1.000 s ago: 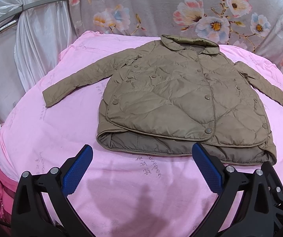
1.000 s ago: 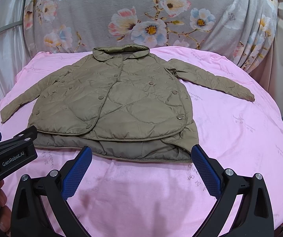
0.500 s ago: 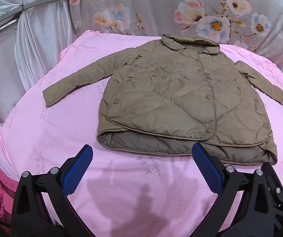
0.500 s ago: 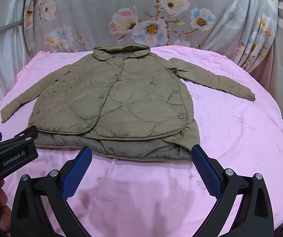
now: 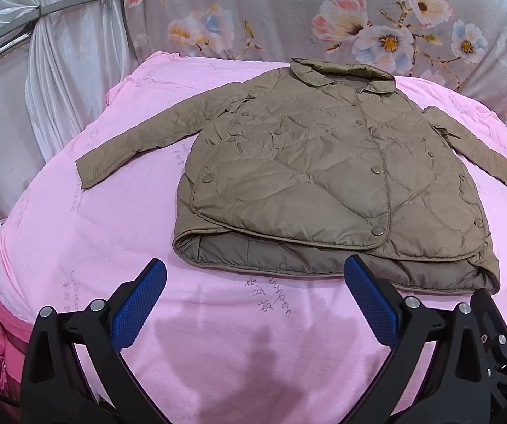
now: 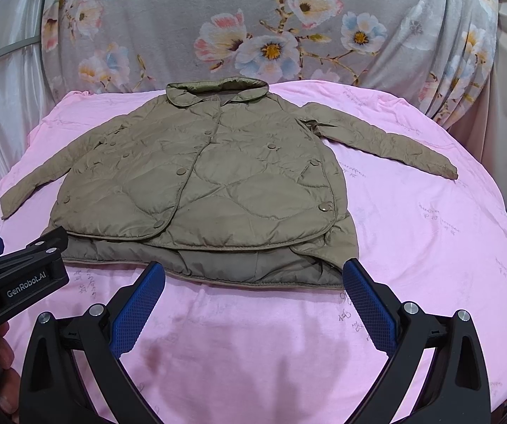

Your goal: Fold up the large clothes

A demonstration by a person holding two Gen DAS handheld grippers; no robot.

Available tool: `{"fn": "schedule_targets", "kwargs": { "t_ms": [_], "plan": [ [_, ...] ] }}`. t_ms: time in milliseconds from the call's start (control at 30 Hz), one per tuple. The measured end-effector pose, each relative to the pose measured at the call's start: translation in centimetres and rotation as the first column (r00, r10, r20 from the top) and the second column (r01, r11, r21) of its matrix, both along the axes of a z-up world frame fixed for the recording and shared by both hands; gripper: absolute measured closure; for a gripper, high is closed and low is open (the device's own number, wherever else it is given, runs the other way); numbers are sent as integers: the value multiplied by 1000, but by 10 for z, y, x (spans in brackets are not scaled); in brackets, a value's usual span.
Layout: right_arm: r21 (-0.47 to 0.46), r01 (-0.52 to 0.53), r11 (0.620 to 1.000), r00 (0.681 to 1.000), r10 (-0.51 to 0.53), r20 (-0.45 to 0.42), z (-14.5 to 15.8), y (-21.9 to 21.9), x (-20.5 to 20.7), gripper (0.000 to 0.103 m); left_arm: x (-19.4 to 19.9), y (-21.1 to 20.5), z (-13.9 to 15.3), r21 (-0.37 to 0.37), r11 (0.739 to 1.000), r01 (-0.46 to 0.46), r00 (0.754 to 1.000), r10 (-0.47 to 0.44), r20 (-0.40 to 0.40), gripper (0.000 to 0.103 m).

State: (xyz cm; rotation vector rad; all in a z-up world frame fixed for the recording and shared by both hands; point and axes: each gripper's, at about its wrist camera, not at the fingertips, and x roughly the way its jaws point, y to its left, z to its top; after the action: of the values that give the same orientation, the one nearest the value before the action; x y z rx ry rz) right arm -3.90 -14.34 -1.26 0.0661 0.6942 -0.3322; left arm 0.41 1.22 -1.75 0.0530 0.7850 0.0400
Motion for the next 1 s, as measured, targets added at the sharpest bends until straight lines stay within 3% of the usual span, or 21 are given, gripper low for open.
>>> {"fn": "schedule_targets", "kwargs": {
  "t_ms": [300, 467, 667, 1000],
  "plan": [
    [3, 7, 1000, 1000, -7, 0, -5, -5, 0, 5, 2, -2, -2, 6, 1000, 0, 1000, 0, -3, 5],
    [16, 29, 999, 1000, -29, 13, -4, -36, 10, 5, 19, 0, 3, -8, 1000, -14, 1000, 14, -5, 5],
    [104, 149, 983, 985, -156, 70, 7, -126, 26, 5, 48, 9, 17, -33, 999, -29, 999, 30, 24, 5],
    [308, 336, 890, 901, -399, 169, 1, -312, 66, 5, 100, 11, 23, -7, 995, -99, 992, 100, 74, 5]
  ]
}}
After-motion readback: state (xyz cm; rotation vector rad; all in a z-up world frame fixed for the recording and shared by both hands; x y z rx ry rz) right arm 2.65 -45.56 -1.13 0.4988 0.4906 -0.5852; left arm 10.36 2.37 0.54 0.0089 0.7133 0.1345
